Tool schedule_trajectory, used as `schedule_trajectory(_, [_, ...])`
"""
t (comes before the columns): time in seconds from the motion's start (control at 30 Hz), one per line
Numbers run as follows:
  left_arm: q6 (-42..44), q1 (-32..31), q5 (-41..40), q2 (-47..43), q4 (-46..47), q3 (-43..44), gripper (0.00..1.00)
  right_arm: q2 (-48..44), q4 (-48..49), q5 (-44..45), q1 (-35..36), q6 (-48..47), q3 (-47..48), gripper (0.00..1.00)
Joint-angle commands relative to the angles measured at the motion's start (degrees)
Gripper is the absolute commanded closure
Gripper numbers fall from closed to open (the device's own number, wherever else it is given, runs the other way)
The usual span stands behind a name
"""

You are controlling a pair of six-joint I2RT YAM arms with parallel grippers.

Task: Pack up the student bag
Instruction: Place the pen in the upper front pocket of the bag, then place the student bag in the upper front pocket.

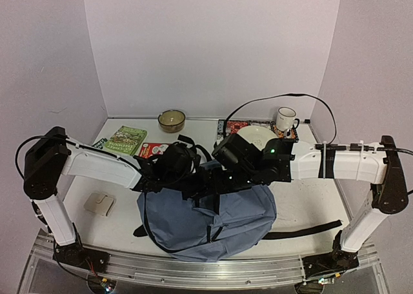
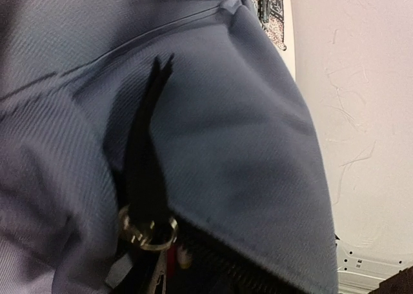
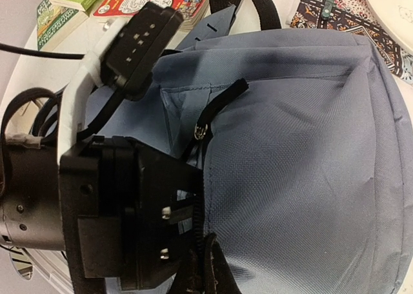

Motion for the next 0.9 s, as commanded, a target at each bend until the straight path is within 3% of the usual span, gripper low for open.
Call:
schedule_trajectory(0.0, [0.4,-0.5,-1.1,-6.1,3.2,-2.9,0.62,-2.2,2.1,0.3,0.8,-0.1,0.4,1.0])
schedule_trajectory(0.2, [2.0,-0.5,-2.8,-14.3,0.9,-9.1,0.53,-1.0,2.1,0.2,0.8,-0.1,0.1,1.0])
schedule_trajectory(0.43, [6.6,0.6,-12.7,-21.3,-12.9,-10.4,0.47,2.3,2.2,-1.9,0.8,-0.2,-0.5,0.99])
schedule_trajectory(0.87, [12.9,9.9,-6.3,-16.3,-14.1,-7.9,0.47,7.2,2.2,-8.1,0.9,-1.0,-3.2,0.9])
